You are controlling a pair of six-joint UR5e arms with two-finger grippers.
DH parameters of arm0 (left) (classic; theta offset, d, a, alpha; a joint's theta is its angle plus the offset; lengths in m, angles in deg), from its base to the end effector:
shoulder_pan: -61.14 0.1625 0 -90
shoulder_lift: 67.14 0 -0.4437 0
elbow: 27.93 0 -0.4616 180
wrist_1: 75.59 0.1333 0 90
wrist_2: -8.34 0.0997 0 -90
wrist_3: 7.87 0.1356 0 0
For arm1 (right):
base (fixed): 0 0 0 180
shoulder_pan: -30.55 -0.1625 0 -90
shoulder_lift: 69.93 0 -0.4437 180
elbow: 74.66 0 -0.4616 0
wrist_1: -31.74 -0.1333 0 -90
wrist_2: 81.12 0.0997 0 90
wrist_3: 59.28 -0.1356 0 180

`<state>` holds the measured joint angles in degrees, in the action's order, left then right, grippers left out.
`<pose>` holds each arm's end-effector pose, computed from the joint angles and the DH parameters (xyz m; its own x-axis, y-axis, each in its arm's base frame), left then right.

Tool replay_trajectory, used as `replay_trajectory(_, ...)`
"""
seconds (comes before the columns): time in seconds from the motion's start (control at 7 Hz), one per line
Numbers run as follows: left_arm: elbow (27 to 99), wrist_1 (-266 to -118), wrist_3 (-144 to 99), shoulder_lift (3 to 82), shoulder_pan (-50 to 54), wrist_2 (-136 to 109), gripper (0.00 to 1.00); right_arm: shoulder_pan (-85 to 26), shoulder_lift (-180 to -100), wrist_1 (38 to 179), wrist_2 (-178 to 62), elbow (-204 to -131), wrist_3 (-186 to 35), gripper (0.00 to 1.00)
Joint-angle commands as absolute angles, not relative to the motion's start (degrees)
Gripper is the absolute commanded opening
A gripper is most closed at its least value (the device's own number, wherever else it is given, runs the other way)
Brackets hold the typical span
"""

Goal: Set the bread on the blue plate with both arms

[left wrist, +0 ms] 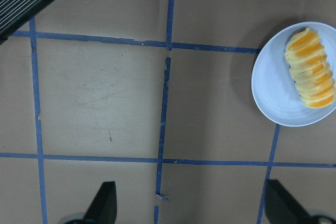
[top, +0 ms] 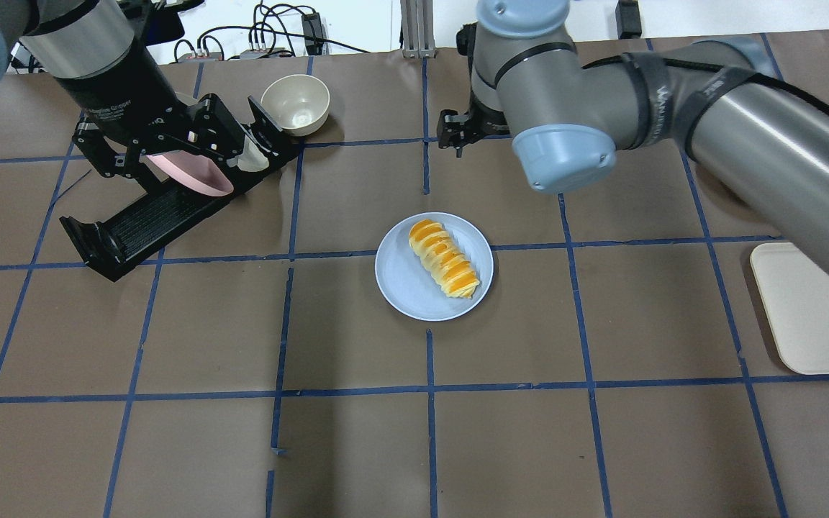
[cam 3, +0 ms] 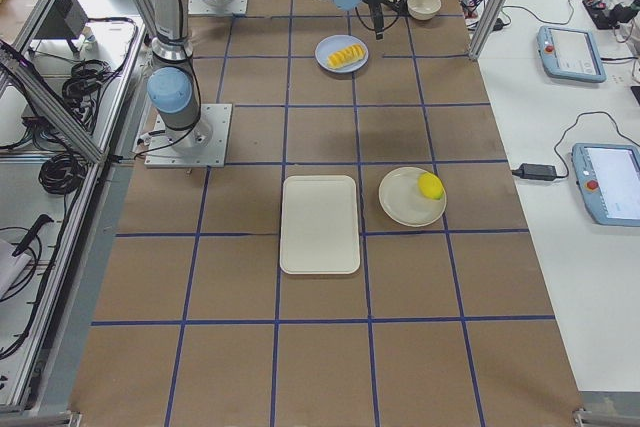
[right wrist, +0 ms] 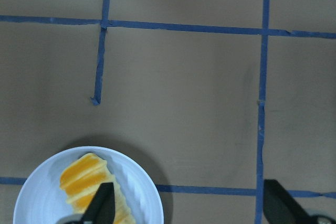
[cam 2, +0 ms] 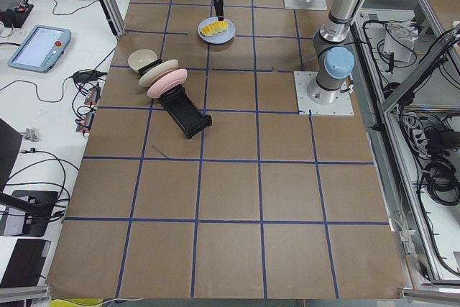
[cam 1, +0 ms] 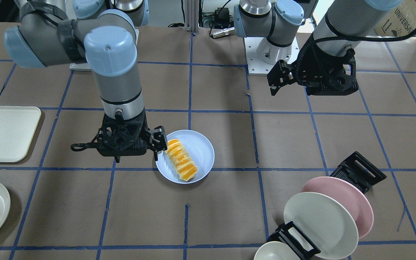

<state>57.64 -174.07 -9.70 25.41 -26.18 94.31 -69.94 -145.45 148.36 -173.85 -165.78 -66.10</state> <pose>-0.1163 -0.5706 0.4751 -0.9941 -0.0864 0.0661 -0.0782 0.9900 0.1171 0.2484 -0.6448 0.3541 -0.9981 -0.0571 0.0237 -0.0606 0.9789 -0.1954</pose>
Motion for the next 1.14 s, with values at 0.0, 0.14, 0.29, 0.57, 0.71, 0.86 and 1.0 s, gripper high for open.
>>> replay_trajectory(0.0,58.5,-173.5,-10.2,25.2,-26.4,94.3,1.00,-66.3,-153.2,131.9,-173.7,-165.8,-63.2,1.00)
replay_trajectory(0.14,59.6,-173.2,-10.0,25.1,-26.4,94.3,1.00,-65.6,-156.4,126.2,-173.5,-165.8,-61.8,1.00)
replay_trajectory(0.29,61.9,-172.9,-9.8,23.7,-26.2,94.4,1.00,-65.5,-158.4,120.1,-172.6,-165.4,-61.7,1.00)
replay_trajectory(0.57,67.4,-162.8,-9.8,21.1,-26.2,94.7,1.00,-65.6,-161.1,115.8,-171.6,-164.9,-61.6,1.00)
replay_trajectory(0.71,67.4,-162.6,-9.6,21.1,-26.2,94.3,1.00,-65.6,-161.2,115.6,-171.5,-164.7,-61.7,1.00)
replay_trajectory(0.86,67.3,-160.9,-9.7,21.4,-26.2,93.8,1.00,-65.5,-161.1,115.6,-171.4,-164.6,-61.9,1.00)
replay_trajectory(1.0,67.3,-159.9,-10.7,21.5,-26.3,93.6,1.00,-65.5,-161.2,115.6,-171.5,-164.7,-61.9,1.00)
